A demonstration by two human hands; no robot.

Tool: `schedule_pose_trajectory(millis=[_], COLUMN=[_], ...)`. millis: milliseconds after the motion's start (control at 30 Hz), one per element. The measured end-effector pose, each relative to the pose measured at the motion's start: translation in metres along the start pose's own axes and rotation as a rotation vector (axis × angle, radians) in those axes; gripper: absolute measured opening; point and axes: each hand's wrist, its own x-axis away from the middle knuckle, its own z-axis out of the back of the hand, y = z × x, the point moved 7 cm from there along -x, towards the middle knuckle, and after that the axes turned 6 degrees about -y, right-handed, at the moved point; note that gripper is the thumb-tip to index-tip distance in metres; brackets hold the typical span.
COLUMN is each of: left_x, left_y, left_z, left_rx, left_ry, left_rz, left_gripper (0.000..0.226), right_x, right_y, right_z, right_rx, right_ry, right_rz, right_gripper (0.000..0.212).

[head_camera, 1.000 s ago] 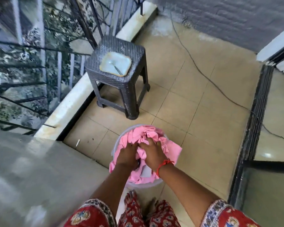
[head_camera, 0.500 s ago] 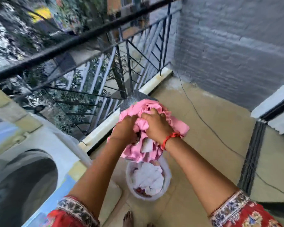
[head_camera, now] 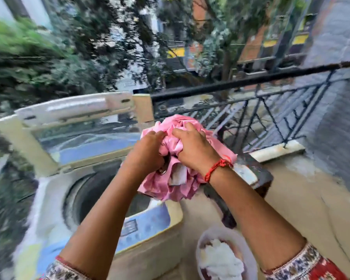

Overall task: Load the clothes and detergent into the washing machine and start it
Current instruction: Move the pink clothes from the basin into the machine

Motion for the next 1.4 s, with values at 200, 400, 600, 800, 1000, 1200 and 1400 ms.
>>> schedule_pose_trajectory(millis=[200,400,600,800,1000,1200,1400], left_x=[0.041,0.058,0.05,0.04,0.033,0.011,-0.022], left_y=[-0.121,-0.225,-0.319,-0.37,-0.398,-0.388,-0.325], left_z=[0.031,0.025,-0.044,-0.113,-0.158,-0.171,-0.163], left_rx=[-0.044,-0.093,0.041,0.117,0.068,0.118,0.016], left_ry=[0.026,-0.044,-0.181,-0.297,-0.383,-0.471,-0.426], left_rz=[0.219,0.36,0.426,0.448,0.438,0.395,0.233], left_gripper=[0.054,0.049,0.059,0.063,0.058,0.067,0.057], right_x=[-0.052,-0.101,-0.13,-0.141,-0.146,-0.154,-0.143], right_y=[-0.099,-0.159,-0.164,-0.143,-0.12,-0.108,-0.074], right_z=[-0.072,-0.171,-0.272,-0.353,-0.399,-0.397,-0.351], right_rx=[-0.019,-0.012,-0.002,0.03,0.092,0.028,-0.039], right_ry=[-0.124,-0.28,-0.42,-0.537,-0.67,-0.662,-0.499], right_rz=[0.161,0.206,0.147,0.065,-0.001,-0.027,-0.064], right_gripper=[0.045,0.05,0.053,0.054,0.052,0.059,0.046])
